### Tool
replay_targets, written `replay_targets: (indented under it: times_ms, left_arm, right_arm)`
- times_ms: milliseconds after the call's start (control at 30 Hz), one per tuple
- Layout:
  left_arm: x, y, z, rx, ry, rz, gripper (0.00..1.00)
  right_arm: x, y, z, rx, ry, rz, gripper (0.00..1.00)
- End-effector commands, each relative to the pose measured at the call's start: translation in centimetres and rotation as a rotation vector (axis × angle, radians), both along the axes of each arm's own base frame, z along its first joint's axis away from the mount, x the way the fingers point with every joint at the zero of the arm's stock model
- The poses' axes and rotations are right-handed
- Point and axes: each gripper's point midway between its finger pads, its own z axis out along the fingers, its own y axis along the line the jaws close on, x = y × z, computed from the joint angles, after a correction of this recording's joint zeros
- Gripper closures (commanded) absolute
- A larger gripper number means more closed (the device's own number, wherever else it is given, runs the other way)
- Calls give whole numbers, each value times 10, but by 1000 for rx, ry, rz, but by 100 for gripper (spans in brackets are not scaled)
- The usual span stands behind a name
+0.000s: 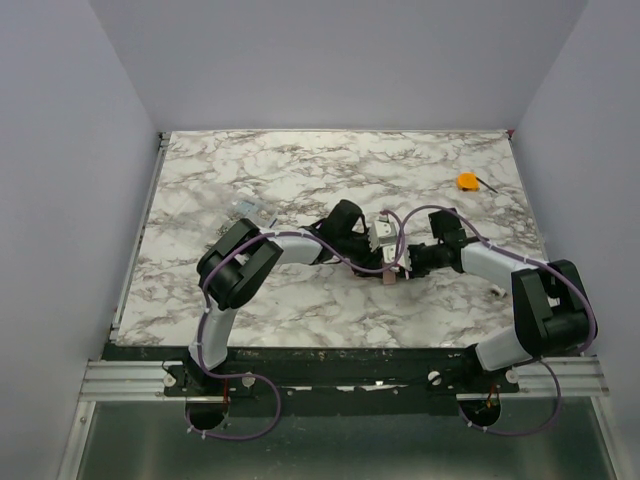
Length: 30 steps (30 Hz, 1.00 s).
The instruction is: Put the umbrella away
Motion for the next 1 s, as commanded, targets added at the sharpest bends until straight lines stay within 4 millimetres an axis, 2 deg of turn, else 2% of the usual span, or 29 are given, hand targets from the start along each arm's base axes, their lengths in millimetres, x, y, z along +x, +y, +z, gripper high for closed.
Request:
replay_targets:
  times_ms: [0,167,367,533,567,600,700,800,900,967]
  left_arm:
    - [-58,63,-84,296,293,60,86]
    - [-36,51,-44,159,247,136,54]
    - [-22,47,4,27,167,200,31]
    - [-20,54,21,-15,101,237,20]
    - [-20,56,22,-17,91,244,4]
    - [-19,58,24,-28,68,257,2]
    - [-19,73,37,-91,-20,328,2]
    - [-25,87,61,-220,-81,393,2]
    - [-37,100,85,-396,-7,435,2]
    - [-46,106,91,-470,115,445,2]
  right_arm:
    - [-43,-27,-44,-170,155,-2,93]
    - [-48,-32,-49,-197,155,2,96]
    - [-48,-32,-48,-197,164,-8,97]
    - [-48,-32,-48,-196,170,-14,97]
    - [-48,-32,-48,-196,171,-13,97]
    - [-48,-32,-48,-197,173,-12,97]
    - [-48,-33,-47,-200,184,-16,97]
    - [-49,-33,-48,-204,193,-16,97]
    - [-49,-33,-48,-206,200,-18,97]
    - [-47,-33,-48,-207,208,-26,97]
